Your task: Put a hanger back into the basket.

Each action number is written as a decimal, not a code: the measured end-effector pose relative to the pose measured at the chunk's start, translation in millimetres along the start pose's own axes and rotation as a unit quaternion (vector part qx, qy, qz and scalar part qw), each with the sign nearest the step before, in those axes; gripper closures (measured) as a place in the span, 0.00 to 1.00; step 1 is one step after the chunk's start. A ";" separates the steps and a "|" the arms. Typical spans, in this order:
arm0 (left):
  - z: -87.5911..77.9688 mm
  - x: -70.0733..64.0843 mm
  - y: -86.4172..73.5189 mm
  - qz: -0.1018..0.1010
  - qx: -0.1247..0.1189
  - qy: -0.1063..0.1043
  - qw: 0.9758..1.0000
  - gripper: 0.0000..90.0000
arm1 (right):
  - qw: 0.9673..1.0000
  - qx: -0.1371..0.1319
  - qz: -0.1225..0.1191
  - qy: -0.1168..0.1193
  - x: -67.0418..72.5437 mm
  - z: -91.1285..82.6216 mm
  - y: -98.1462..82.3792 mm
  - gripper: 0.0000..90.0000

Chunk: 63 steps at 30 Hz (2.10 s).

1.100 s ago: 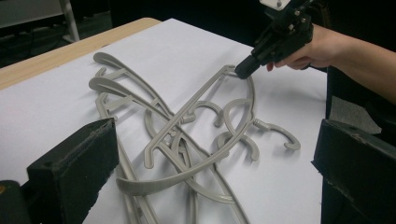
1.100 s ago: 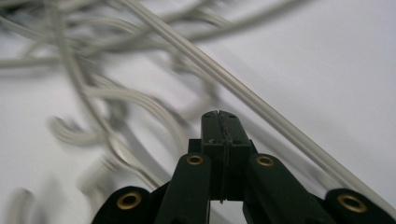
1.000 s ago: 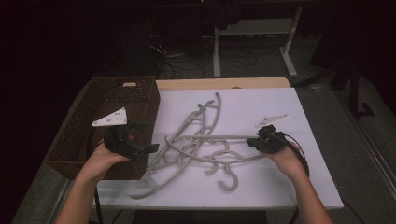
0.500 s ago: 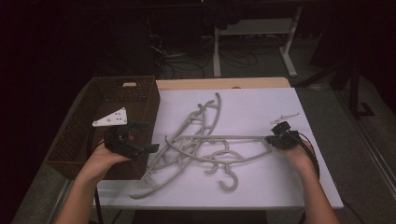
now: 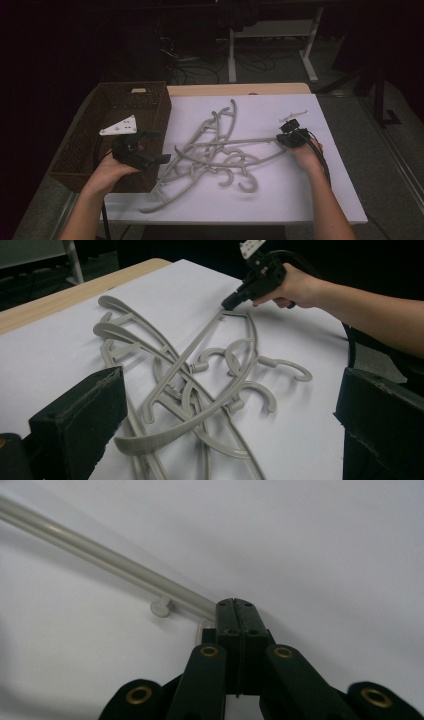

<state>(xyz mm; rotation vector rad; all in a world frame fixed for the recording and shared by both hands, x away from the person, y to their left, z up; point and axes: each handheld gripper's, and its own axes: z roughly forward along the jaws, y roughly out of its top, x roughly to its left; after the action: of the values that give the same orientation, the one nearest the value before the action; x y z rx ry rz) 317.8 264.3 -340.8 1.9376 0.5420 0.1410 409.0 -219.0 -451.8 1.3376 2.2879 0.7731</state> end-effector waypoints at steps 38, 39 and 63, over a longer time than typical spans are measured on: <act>96.9 -27.4 29.2 0.040 0.048 -0.057 0.996 0.00 | 0.992 -0.077 0.054 0.088 17.2 -52.9 -12.0 0.25; 106.9 -24.3 27.6 0.042 0.056 -0.058 0.996 0.00 | 0.991 -0.077 0.051 0.094 19.8 -56.3 -18.7 0.21; 183.0 0.3 -6.8 0.092 0.187 -0.035 0.977 0.33 | 0.992 -0.072 0.041 0.092 26.8 -65.3 -39.8 0.15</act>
<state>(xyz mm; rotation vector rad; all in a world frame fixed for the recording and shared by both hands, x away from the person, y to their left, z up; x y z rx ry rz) 377.9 112.9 -424.7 2.3511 0.3583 0.0922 332.4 -228.6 -427.4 1.3508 2.2744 1.1094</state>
